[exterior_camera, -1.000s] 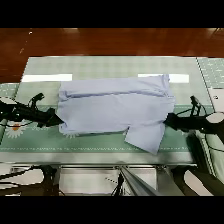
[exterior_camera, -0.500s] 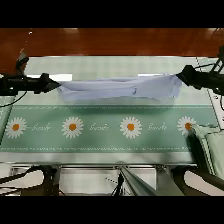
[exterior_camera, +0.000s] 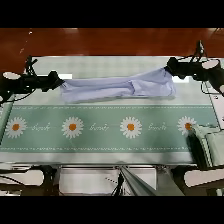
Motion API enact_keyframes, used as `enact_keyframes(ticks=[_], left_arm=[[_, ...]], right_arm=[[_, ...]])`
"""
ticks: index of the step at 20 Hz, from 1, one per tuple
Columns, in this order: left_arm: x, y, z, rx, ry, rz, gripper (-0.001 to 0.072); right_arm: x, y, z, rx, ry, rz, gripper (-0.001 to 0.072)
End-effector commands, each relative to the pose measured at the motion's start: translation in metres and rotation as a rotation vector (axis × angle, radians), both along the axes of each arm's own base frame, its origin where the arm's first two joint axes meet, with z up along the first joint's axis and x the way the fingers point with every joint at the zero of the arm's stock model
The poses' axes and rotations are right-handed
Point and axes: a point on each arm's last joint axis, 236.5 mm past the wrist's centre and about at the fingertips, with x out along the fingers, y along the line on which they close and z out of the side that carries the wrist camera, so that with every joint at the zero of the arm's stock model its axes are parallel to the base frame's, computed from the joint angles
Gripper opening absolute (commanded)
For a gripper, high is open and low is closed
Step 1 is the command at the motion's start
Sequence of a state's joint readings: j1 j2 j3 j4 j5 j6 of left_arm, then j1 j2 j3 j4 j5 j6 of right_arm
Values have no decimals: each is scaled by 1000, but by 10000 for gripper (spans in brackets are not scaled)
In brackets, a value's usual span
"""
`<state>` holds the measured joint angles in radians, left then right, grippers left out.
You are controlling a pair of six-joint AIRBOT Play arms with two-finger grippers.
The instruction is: Fold the shirts.
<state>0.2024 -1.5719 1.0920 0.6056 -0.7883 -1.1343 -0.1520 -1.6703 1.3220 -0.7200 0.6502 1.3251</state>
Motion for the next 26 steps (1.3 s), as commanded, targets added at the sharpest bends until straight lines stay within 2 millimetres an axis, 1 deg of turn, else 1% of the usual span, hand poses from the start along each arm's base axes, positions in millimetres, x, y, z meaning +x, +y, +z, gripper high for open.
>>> enact_keyframes(ticks=[1, 2, 3, 4, 5, 6, 8, 9, 10, 11, 12, 14, 15, 17, 20, 22, 24, 26], left_arm=[[-1, -4, -28, -32, 62, 10, 32], [-5, -8, -32, -50, 80, -1, 126], [-6, -10, -32, -58, 87, -10, 332], [-6, -10, -27, -68, 84, -21, 454], [-5, -11, -17, -86, 81, -47, 466], [-4, -11, -2, -109, 71, -81, 466], [-3, -10, 29, -143, 46, -149, 464], [-3, -13, 42, -155, 35, -187, 463], [-5, -17, 55, -163, 23, -232, 463], [-7, -23, 66, -160, 4, -284, 463], [-10, -31, 75, -151, -22, -345, 463], [-10, -43, 85, -145, -40, -386, 463], [-11, -49, 86, -144, -43, -399, 463], [-15, -63, 87, -147, -39, -433, 463], [-21, -87, 87, -148, -35, -485, 463], [-24, -100, 87, -148, -35, -512, 463], [-28, -110, 87, -148, -33, -534, 463], [-29, -116, 87, -148, -33, -547, 463]], right_arm=[[5, 2, -30, 0, 43, 7, 228], [4, 2, -31, -2, 44, 13, 398], [4, 1, -28, -19, 32, 33, 442], [3, -8, -19, -58, 4, 50, 442], [2, -22, -8, -115, -22, 58, 442], [-2, -44, 3, -211, -39, 66, 442], [-22, -95, 16, -429, 8, 54, 442], [-36, -122, 18, -507, 67, 17, 467], [-49, -141, 16, -532, 126, -22, 564], [-62, -150, 8, -496, 180, -44, 605], [-71, -147, -2, -423, 221, -31, 610], [-83, -120, -24, -208, 275, 44, 611], [-87, -107, -33, -103, 299, 65, 611], [-88, -89, -50, 6, 335, 89, 611], [-79, -61, -67, 87, 344, 113, 612], [-66, -38, -72, 128, 313, 122, 612], [-53, -15, -76, 171, 287, 120, 612], [-46, 6, -81, 201, 282, 124, 605]])
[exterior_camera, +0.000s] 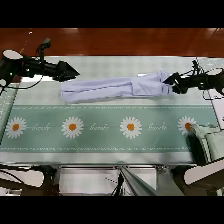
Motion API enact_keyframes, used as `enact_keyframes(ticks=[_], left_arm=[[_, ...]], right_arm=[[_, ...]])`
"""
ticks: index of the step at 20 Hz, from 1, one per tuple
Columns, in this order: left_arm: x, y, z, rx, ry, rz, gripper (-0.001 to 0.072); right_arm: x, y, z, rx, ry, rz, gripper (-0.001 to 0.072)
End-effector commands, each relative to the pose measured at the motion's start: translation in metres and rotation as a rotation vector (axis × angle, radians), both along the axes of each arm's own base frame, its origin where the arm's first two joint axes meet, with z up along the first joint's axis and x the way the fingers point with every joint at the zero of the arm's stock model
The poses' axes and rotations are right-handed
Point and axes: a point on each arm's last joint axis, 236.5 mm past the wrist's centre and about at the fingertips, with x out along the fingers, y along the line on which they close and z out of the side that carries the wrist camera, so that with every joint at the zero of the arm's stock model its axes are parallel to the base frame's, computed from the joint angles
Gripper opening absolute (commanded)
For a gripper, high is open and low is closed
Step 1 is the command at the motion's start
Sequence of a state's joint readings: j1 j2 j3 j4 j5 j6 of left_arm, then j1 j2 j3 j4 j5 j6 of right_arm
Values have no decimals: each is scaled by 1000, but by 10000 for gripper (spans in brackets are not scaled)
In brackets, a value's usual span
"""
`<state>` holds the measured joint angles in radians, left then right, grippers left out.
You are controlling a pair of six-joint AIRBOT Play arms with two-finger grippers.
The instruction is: Fold the shirts.
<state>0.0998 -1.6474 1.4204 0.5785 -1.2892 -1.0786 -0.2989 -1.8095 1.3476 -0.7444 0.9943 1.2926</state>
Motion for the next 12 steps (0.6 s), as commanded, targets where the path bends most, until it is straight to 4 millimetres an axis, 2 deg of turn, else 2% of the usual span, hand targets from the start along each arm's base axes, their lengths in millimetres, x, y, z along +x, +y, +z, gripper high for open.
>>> enact_keyframes(ticks=[1, 2, 3, 4, 7, 8, 10, 12], left_arm=[[-5, -13, 1, 0, -3, -32, 463], [-5, -14, 1, 0, -3, -33, 463], [-5, -15, 1, 0, -3, -35, 451], [-5, -15, 1, 0, -3, -34, 446], [-5, -20, 6, -26, -4, -36, 245], [-6, -25, 9, -38, -5, -42, 147], [-12, -42, 10, -43, -4, -75, 27], [-21, -64, 10, -42, -8, -126, 26]], right_arm=[[14, 39, -8, 63, -19, 0, 548], [15, 47, -8, 53, -29, 22, 392], [15, 54, -6, 48, -41, 46, 166], [13, 59, 0, 51, -45, 62, 30], [0, 62, 34, 16, -81, 146, 32], [-8, 58, 49, -32, -95, 184, 31], [-24, 51, 78, -106, -103, 226, 31], [-38, 51, 112, -148, -137, 252, 31]])
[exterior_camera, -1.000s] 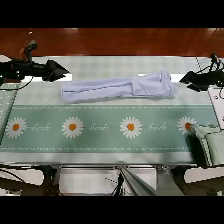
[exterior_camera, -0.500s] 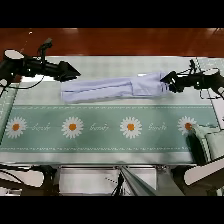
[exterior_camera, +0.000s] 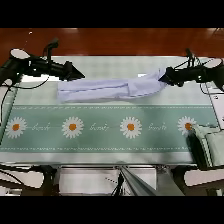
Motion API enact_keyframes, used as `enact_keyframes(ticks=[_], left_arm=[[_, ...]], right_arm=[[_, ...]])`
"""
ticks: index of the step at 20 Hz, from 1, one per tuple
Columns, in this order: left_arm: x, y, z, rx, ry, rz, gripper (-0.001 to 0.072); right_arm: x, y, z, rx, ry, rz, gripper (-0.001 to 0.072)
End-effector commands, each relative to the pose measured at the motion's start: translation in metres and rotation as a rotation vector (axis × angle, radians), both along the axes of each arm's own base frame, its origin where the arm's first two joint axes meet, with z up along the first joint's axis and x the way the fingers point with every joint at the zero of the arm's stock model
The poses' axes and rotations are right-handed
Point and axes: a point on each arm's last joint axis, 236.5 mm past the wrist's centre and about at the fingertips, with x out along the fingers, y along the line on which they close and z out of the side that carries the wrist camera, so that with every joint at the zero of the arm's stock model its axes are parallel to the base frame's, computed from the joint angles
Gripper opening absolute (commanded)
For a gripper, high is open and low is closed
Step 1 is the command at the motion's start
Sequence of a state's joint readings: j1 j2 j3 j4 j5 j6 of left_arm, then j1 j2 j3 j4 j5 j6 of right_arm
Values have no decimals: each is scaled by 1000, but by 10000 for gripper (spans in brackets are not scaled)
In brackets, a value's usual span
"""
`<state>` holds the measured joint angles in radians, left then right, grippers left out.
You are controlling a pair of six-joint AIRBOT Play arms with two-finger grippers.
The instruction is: Fold the shirts.
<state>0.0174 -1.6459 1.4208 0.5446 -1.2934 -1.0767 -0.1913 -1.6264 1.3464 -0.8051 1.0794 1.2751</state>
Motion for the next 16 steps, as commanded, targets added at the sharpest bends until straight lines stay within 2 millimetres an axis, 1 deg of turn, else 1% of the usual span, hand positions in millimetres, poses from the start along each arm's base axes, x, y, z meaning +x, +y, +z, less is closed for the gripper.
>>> enact_keyframes(ticks=[1, 3, 4, 7, 9, 10, 12, 14, 16], left_arm=[[-13, -37, 2, -7, -12, -70, 26], [-17, -64, 1, 2, -39, -92, 26], [-18, -77, 1, 6, -54, -99, 26], [-30, -119, -2, 11, -72, -128, 26], [-41, -145, -10, 17, -76, -159, 26], [-47, -157, -16, 21, -70, -175, 26], [-59, -174, -29, 29, -37, -198, 25], [-69, -186, -44, 40, 4, -213, 25], [-78, -194, -57, 48, 36, -231, 25]], right_arm=[[-26, 1, 53, -84, -50, 55, 31], [-36, 12, 84, -124, -100, 64, 31], [-43, 17, 93, -160, -110, 67, 31], [-62, 35, 109, -252, -119, 99, 31], [-75, 48, 120, -296, -133, 128, 31], [-81, 51, 125, -316, -143, 134, 31], [-91, 55, 140, -345, -167, 133, 31], [-103, 54, 155, -343, -186, 119, 31], [-116, 47, 168, -362, -198, 107, 31]])
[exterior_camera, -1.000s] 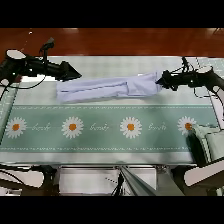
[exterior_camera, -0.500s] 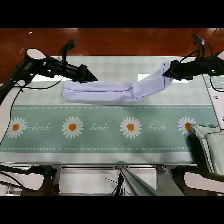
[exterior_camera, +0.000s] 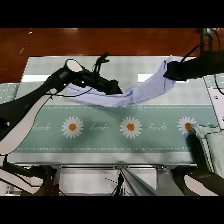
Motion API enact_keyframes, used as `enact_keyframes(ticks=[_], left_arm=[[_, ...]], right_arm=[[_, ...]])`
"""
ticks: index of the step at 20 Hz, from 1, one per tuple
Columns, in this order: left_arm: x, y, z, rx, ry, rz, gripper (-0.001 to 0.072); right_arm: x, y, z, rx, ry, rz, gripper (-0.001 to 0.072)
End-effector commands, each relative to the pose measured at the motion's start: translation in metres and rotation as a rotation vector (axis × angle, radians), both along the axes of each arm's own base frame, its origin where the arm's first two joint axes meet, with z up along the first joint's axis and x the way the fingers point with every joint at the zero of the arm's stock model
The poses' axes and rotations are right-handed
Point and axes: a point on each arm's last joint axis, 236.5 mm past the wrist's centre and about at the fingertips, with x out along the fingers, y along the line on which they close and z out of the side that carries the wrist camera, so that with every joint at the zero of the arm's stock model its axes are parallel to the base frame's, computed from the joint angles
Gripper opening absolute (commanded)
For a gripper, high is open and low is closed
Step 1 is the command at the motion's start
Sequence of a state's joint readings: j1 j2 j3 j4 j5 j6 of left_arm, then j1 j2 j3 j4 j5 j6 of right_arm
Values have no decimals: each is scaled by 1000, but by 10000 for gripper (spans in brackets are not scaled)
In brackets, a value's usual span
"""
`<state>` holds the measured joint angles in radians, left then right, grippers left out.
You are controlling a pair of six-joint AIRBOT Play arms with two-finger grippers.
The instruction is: Fold the shirts.
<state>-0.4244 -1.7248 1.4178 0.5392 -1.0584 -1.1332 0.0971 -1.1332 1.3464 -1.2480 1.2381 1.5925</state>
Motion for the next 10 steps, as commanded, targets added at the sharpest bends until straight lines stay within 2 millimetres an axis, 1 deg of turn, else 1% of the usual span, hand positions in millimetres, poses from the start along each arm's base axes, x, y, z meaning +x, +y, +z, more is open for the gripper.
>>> enact_keyframes(ticks=[1, 3, 5, 7, 9, 10], left_arm=[[-15, -20, -22, 23, 52, -17, 26], [-19, -30, -29, 30, 66, -6, 26], [-27, -44, -32, 35, 71, -2, 25], [-43, -65, -35, 38, 62, -22, 25], [-60, -88, -42, 44, 39, -48, 25], [-65, -97, -47, 48, 24, -48, 25]], right_arm=[[-26, -9, 23, -41, -24, -22, 31], [-40, -12, 33, -48, -28, -18, 31], [-50, -13, 42, -38, -34, -31, 31], [-54, -13, 49, -29, -51, -43, 31], [-55, -13, 50, -23, -53, -46, 31], [-55, -12, 50, -20, -52, -48, 31]])
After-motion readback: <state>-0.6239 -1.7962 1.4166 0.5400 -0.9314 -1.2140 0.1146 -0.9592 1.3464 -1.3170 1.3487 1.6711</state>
